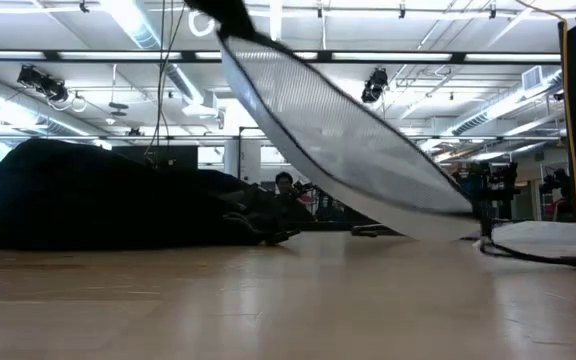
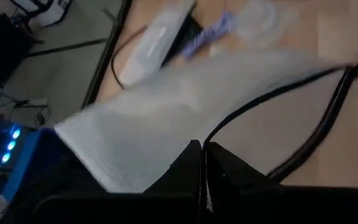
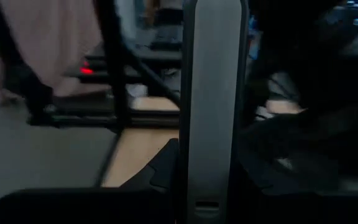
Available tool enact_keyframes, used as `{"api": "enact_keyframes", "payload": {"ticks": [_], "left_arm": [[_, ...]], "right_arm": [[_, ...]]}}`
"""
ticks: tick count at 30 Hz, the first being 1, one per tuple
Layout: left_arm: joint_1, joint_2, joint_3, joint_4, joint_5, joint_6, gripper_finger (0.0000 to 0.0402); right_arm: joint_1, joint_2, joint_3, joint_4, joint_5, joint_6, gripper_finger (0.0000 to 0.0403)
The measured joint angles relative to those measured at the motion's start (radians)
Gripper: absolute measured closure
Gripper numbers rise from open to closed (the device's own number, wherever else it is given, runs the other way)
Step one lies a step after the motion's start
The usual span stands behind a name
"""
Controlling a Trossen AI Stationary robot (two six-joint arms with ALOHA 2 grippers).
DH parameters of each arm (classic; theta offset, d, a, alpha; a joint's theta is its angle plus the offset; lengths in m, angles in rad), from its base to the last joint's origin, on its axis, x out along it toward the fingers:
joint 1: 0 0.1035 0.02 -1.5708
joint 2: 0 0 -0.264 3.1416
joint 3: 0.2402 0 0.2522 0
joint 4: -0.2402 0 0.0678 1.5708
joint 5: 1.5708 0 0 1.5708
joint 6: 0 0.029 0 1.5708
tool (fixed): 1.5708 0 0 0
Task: Unpack backpack
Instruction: Put the mini fan into the zip bag
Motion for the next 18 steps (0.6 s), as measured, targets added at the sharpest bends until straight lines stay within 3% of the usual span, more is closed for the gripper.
{"api": "enact_keyframes", "payload": {"ticks": [4, 12, 18], "left_arm": [[-0.011, -0.001, 0.063, -0.024, -0.014, 0.0, 0.0402], [-0.026, -0.001, 0.085, -0.112, -0.019, -0.076, 0.0402], [-0.049, -0.002, 0.085, -0.125, -0.014, -0.079, 0.0402]], "right_arm": [[-0.006, 0.086, 0.0, 0.046, 0.004, -0.005, 0.0341], [0.007, 0.139, -0.001, -0.07, 0.309, -0.003, 0.0341], [0.019, 0.136, -0.001, -0.088, 0.339, -0.008, 0.0341]]}}
